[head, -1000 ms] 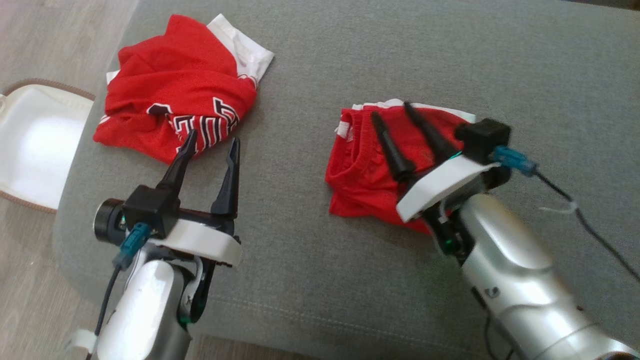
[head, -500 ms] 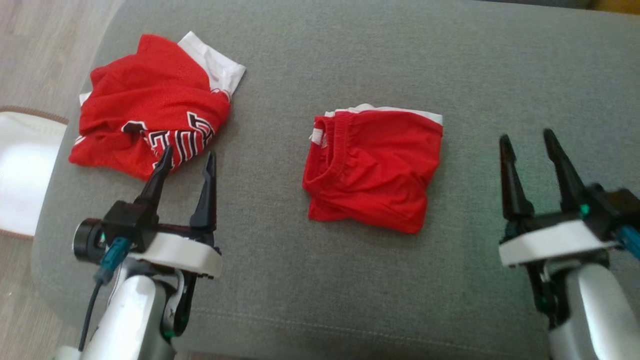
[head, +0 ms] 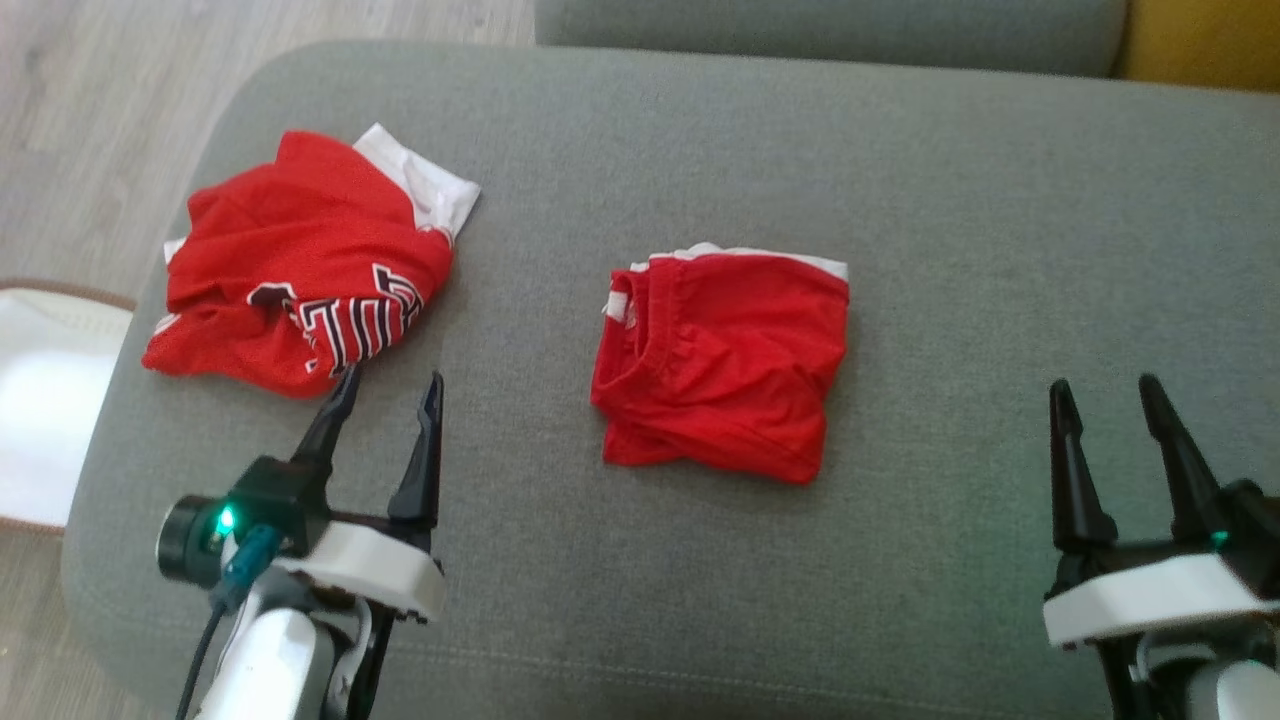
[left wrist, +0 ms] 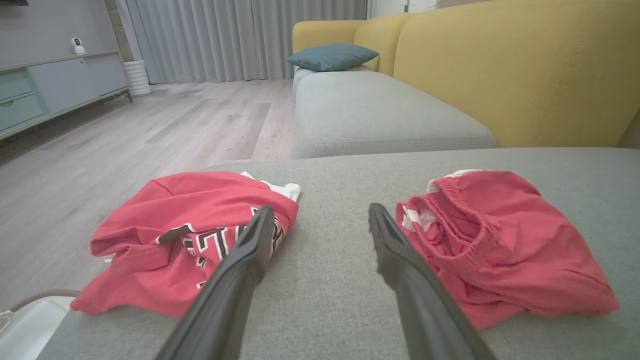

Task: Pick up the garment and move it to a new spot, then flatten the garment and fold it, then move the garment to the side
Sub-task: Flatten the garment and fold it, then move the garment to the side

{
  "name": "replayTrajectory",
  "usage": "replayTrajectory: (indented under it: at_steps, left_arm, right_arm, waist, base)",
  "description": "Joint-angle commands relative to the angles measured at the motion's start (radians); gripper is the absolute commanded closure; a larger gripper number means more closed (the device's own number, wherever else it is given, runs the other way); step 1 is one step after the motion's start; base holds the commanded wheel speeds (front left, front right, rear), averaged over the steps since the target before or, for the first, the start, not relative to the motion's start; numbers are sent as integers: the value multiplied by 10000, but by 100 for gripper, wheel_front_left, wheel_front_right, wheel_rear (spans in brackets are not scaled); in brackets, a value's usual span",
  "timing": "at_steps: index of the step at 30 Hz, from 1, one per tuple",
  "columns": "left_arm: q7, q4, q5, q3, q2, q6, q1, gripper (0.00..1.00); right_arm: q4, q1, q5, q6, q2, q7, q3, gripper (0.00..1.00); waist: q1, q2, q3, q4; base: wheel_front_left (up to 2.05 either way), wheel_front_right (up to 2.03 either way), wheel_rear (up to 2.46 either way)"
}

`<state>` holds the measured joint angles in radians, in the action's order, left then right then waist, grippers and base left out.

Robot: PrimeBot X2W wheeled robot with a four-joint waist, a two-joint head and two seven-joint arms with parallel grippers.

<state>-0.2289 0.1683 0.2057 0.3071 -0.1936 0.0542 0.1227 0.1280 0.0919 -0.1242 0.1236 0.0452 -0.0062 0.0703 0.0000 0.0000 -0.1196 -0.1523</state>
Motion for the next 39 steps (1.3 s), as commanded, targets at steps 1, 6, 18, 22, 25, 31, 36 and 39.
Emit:
replayTrajectory:
  at_steps: [1, 6, 18, 22, 25, 31, 36, 39]
  left_arm:
    - [71, -390, -74, -308, -273, 88, 144, 0]
    - [259, -533, -81, -214, -334, 171, -158, 0]
    - [631, -850, -61, -72, -472, 339, -659, 0]
    - [726, -960, -44, -39, -494, 397, -736, 0]
    - [779, -999, -37, -20, -532, 418, -751, 0]
    - [827, -1049, -35, 51, -557, 456, -741, 0]
    - [833, -1055, -11, 66, -597, 483, -711, 0]
    - [819, -1082, 3, 75, -612, 505, -699, 0]
  right_arm:
    - [474, 54, -170, 71, 56, 58, -196, 0]
    - [599, 492, -426, 71, 53, 123, -128, 0]
    - [637, 1070, -824, 71, 52, 143, -22, 0]
    - [621, 1135, -822, 71, 52, 161, -5, 0]
    - [589, 1151, -886, 71, 52, 199, 5, 0]
    - [498, 1106, -883, 71, 51, 201, -12, 0]
    - [437, 1076, -842, 71, 51, 215, -9, 0]
    - [409, 1055, -859, 71, 51, 256, 23, 0]
  waist:
    - [0, 0, 257, 74]
    - [0, 0, 683, 164]
    - [0, 0, 1263, 378]
    - [0, 0, 1318, 424]
    - [0, 0, 1331, 439]
    - [0, 0, 1342, 440]
    - [0, 0, 1340, 438]
    - [0, 0, 1328, 435]
  base:
    - [0, 0, 0]
    - [0, 0, 0]
    - [0, 0, 0]
    - [0, 0, 0]
    - [0, 0, 0]
    - [0, 0, 0]
    - [0, 0, 0]
    - [0, 0, 0]
